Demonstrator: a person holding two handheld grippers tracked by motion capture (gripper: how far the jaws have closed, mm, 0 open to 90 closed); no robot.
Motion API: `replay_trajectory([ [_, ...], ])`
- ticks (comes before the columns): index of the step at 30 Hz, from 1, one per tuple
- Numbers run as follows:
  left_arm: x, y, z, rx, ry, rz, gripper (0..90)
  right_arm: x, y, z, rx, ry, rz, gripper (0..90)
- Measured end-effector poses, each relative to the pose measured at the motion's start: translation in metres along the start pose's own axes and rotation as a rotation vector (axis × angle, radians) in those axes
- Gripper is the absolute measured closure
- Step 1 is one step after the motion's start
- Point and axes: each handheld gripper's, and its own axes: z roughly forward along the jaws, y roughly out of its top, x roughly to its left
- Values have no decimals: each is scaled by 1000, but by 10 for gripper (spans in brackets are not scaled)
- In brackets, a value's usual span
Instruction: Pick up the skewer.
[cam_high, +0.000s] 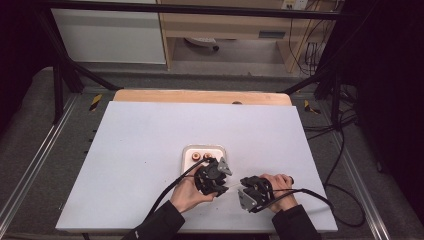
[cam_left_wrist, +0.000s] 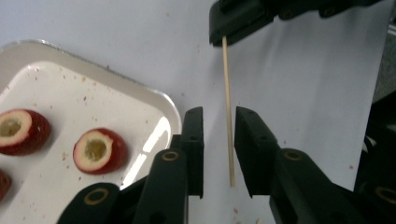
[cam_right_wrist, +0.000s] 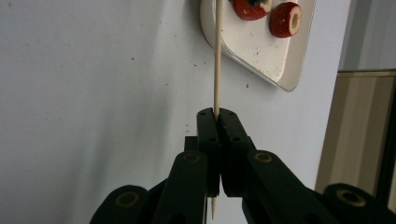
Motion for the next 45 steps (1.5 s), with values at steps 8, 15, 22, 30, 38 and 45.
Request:
replay_trajectory([
  [8,6,10,6,164,-19,-10,745,-6,7,2,29,-15,-91,892],
  [15,6,17,12,210,-20,-13,805,-6,12,3,44,-20,-124,892],
  [22,3,19,20,245,-11,-24,880,-5,14,5,51,-19,-143,892],
  [30,1,18,19,238,11,-25,887,-4,14,4,48,-28,-121,883],
  [38,-2,1,13,148,42,-44,887,-9,5,-3,-26,-34,93,714],
  [45,-5,-14,5,51,58,-72,886,-14,-13,-8,-99,-37,394,530],
])
